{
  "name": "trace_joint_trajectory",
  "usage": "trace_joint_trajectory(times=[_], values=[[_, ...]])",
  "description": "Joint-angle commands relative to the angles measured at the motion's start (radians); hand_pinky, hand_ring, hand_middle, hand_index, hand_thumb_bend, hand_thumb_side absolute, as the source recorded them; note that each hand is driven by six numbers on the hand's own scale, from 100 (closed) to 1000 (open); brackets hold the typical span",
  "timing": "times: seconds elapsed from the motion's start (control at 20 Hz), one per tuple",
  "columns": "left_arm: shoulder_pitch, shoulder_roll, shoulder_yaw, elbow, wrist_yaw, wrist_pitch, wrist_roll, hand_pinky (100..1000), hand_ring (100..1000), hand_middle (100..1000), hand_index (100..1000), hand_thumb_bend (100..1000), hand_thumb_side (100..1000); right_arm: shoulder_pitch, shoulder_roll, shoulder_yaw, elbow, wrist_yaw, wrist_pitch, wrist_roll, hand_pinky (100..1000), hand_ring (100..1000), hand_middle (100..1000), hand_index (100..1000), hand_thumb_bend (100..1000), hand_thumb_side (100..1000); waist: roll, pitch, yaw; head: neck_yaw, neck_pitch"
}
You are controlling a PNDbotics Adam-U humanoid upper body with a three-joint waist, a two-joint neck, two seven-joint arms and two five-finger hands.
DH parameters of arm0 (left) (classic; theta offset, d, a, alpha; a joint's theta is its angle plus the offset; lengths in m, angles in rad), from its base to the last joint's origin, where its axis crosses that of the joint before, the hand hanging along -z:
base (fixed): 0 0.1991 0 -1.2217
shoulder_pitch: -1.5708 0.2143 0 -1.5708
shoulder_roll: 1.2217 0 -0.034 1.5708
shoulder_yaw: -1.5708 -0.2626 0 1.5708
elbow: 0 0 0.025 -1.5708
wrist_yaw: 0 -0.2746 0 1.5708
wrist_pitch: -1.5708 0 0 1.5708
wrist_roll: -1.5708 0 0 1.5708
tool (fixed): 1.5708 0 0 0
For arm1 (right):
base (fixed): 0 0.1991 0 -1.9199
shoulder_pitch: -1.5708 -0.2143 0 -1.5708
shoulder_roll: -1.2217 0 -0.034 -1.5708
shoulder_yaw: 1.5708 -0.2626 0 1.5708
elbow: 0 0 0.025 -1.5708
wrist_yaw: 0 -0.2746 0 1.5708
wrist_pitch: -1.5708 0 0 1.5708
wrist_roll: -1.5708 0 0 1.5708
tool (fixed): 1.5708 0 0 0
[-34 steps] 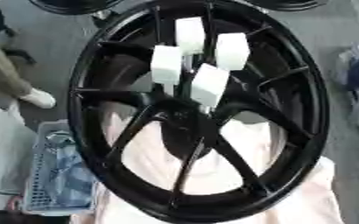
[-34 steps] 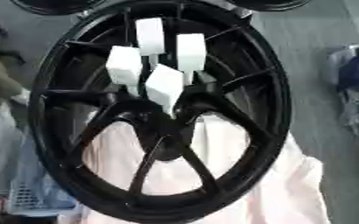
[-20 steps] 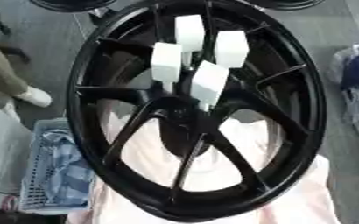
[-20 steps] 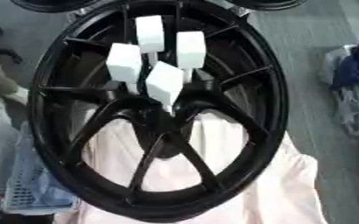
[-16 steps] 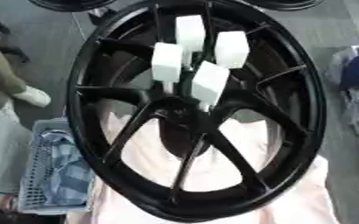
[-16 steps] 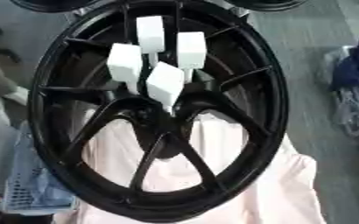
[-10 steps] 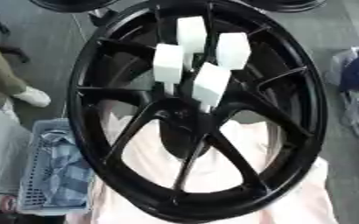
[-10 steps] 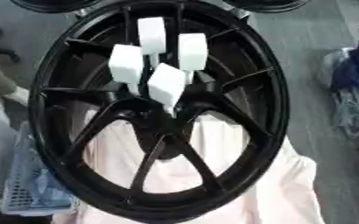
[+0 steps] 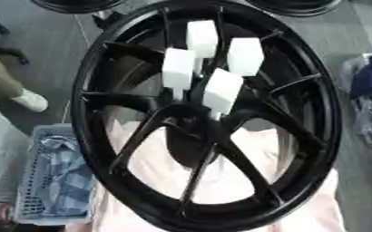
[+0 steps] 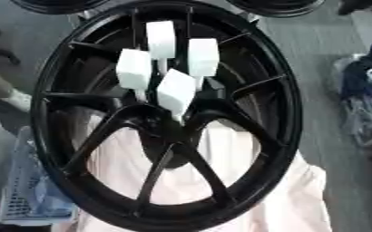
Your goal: Pull the pin out of the wheel hub.
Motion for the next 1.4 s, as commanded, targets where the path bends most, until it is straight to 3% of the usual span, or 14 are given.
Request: trace_joint_trajectory(times=[0.05,0.6,1.4], values=[[-0.013,0.027,-0.003,-0.017,0.003,-0.001,-0.009,834,661,582,724,100,706,-0.032,-0.041,0.016,-0.009,0.000,-0.018,0.021,815,874,858,874,327,374,0.000,-0.016,0.002,-0.011,-0.012],[-0.020,0.028,-0.012,-0.017,0.012,0.002,-0.021,834,663,584,724,100,705,-0.140,-0.004,0.109,-0.009,-0.034,-0.007,0.056,803,873,859,872,330,387,-0.004,-0.022,0.021,-0.031,-0.009],[-0.028,0.026,-0.015,-0.017,0.026,0.006,-0.025,834,666,587,724,100,703,-0.324,0.105,0.261,-0.009,-0.112,0.213,0.077,767,863,830,886,417,397,-0.020,-0.039,0.047,-0.039,0.022]])
